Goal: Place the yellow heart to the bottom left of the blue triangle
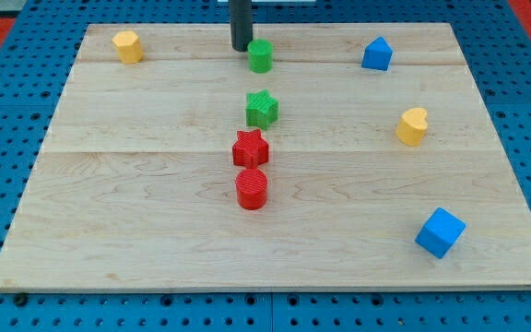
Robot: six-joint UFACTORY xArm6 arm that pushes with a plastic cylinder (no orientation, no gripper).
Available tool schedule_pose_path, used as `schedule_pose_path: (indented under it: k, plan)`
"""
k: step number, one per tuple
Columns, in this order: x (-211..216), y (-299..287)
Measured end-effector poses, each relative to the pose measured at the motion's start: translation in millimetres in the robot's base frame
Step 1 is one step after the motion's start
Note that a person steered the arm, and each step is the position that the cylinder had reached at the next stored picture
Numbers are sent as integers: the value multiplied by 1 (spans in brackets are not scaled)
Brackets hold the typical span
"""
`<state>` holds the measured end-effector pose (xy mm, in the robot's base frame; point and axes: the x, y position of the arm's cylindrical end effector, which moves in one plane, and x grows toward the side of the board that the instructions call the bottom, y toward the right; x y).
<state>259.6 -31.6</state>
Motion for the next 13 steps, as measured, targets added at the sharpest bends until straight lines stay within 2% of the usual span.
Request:
schedule_pose_path:
  k: [1,2,4,5,9,10,11,13]
  plan:
    - [1,2]
    - [-18,34]
    - [31,54]
    - [-7,88]
    - [122,252]
    - [168,266]
    - [185,209]
    - [131,242]
